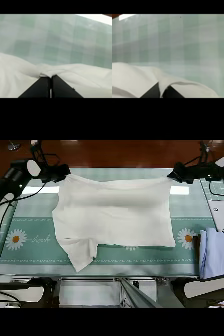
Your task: Fold the shirts.
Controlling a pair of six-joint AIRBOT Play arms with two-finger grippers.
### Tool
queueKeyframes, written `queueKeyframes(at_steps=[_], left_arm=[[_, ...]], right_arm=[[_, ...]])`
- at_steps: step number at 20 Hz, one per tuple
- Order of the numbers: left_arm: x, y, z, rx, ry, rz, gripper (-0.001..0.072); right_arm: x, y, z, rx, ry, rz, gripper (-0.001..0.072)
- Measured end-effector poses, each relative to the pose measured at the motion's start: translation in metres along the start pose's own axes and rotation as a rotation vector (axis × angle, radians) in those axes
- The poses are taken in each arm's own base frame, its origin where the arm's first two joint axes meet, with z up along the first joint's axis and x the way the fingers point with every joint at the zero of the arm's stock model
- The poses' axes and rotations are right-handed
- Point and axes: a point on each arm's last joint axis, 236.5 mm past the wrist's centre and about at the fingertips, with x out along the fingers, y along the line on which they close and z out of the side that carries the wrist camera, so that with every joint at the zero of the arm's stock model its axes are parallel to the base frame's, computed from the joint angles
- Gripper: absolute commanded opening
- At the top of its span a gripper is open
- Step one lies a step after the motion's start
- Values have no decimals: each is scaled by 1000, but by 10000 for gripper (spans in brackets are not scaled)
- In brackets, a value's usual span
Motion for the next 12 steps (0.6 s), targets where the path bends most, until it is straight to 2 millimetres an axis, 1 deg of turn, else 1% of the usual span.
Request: queueKeyframes(at_steps=[1,3,6,7,9,12], left_arm=[[6,0,-4,-22,17,-6,22],[8,4,-10,-37,50,-9,22],[-3,21,-21,11,133,11,21],[-7,30,-32,34,187,24,21],[-12,46,-56,74,299,43,21],[-12,67,-106,103,476,64,22]], right_arm=[[9,-1,0,14,13,11,31],[14,-1,0,31,37,30,31],[2,-6,-8,44,97,52,31],[-2,-9,-16,46,134,56,31],[-8,-17,-38,41,227,52,31],[-3,-33,-86,42,384,20,31]])
